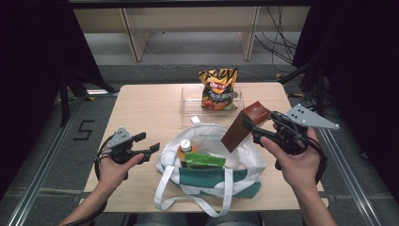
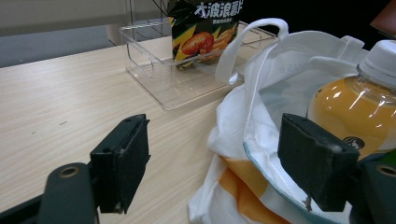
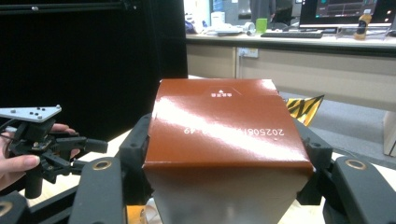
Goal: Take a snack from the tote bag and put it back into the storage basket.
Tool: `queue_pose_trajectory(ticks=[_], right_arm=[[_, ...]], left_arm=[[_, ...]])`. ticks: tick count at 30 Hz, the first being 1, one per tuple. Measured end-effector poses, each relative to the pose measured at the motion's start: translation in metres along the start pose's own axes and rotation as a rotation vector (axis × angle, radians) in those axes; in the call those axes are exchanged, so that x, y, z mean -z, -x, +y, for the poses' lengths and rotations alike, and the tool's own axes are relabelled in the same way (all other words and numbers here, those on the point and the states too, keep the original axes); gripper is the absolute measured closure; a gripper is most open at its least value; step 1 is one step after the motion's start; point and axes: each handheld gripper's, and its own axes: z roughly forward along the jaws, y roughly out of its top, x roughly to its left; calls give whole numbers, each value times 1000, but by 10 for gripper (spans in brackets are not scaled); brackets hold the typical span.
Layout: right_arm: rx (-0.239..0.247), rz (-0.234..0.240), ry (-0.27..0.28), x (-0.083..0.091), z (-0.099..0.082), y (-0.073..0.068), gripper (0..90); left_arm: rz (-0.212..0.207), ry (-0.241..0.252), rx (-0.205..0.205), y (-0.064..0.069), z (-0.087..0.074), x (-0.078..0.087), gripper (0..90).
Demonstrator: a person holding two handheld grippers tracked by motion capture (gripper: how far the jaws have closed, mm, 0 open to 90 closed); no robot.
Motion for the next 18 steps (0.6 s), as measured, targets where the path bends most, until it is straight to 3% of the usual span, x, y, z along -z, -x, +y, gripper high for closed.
queue_pose_trajectory(ticks=[2, 12, 13, 18], right_arm=[[-20, 5, 1, 2, 2, -1, 388], [6, -22, 25, 8, 11, 4, 389], [-13, -17, 20, 9, 11, 4, 388], [-7, -37, 28, 9, 12, 6, 389]], left_arm=[[0, 0, 0, 0, 0, 0, 245], [1, 1, 0, 0, 0, 0, 245], [1, 1, -1, 0, 0, 0, 245], [0, 3, 3, -1, 0, 1, 245]])
